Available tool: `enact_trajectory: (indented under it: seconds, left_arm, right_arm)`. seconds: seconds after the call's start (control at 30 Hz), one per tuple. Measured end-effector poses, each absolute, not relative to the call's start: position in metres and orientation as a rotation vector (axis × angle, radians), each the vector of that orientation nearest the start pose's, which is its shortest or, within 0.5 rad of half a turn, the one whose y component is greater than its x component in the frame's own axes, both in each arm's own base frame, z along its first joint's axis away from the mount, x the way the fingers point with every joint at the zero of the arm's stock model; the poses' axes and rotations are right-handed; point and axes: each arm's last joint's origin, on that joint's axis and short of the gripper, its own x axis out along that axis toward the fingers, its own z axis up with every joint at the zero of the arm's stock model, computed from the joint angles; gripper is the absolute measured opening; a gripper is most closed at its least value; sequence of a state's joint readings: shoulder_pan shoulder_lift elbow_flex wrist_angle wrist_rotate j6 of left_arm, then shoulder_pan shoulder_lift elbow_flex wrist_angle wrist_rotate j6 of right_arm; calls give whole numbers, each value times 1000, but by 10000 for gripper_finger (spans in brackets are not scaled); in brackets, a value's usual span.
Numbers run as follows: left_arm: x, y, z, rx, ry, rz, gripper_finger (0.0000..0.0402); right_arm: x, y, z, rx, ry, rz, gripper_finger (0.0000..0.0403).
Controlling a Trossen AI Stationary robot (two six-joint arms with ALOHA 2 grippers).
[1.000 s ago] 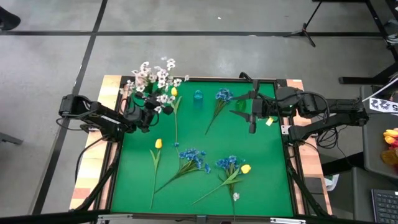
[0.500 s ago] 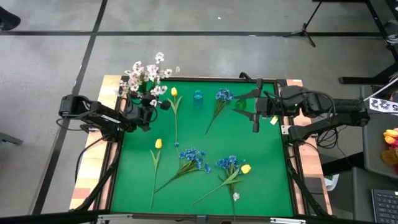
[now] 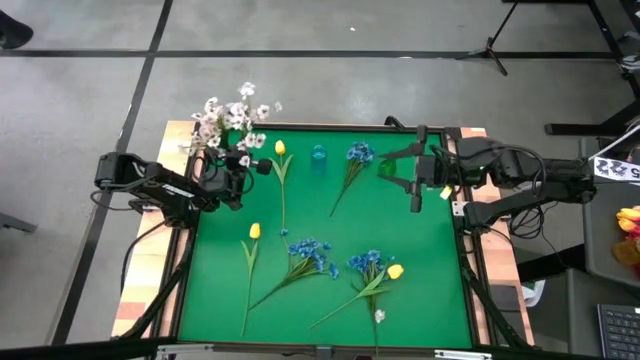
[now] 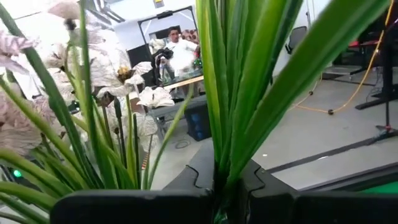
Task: Sort flowers into vase by color
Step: Put the white flowers into the violet vase
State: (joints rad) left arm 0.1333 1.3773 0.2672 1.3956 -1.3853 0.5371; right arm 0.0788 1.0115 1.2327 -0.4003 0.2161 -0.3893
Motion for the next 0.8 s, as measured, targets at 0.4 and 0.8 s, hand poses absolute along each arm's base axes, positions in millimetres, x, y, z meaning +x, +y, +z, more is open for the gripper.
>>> enact_trajectory:
  seconds: [0.4, 0.8]
  left_arm:
    - [193, 55, 197, 196, 108, 1567, 3]
    - [194, 54, 202, 61, -93, 1489, 3]
  right_arm:
    - [200, 10, 420, -404, 223, -97, 193]
    - [200, 10, 420, -401, 223, -98, 193]
